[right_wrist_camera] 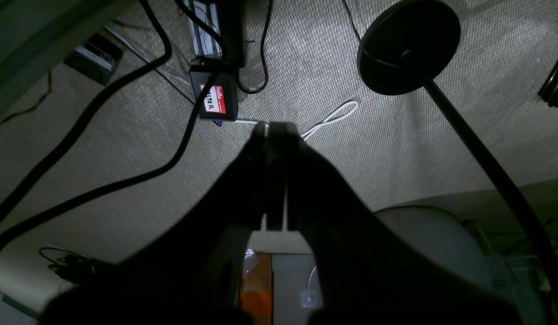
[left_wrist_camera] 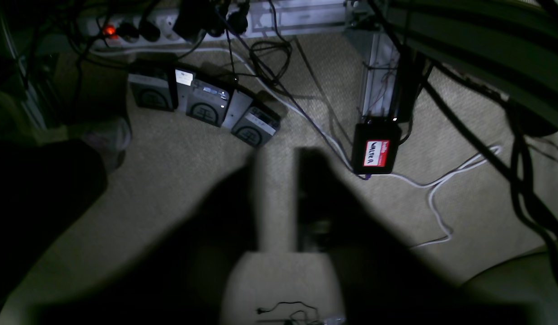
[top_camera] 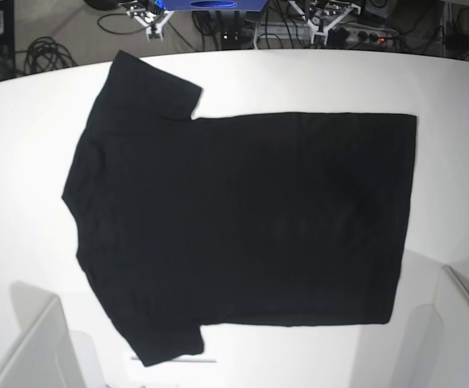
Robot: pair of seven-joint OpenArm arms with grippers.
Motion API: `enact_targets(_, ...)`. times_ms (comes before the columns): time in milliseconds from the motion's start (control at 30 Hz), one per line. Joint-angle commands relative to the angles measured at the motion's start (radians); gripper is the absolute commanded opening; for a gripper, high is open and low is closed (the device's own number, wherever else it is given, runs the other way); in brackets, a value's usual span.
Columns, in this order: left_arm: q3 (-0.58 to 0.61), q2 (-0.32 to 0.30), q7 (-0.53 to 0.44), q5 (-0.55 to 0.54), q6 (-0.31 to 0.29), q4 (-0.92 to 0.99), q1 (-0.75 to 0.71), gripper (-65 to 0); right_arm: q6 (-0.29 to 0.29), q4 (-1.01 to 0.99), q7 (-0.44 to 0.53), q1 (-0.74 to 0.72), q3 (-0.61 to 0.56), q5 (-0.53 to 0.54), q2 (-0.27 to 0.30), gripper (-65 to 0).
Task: Fold the T-shirt properly
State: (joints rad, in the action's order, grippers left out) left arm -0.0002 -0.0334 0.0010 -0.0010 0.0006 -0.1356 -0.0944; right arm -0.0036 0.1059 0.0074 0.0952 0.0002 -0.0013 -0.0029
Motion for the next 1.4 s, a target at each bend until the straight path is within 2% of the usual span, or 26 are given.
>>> enact_targets(0,-0.001,0.000,0.001,0.002,0.005,0.000,-0.005,-65.0,-0.003,0.002,-0.001,0.004,-0.001,0.001,0.004,-65.0)
enact_targets(1367,0.001,-0.015,0.003,0.002,0.005,0.006,-0.034,-65.0,-0.003,0.004,-0.004,0.045,0.004,0.002,0.004,-65.0)
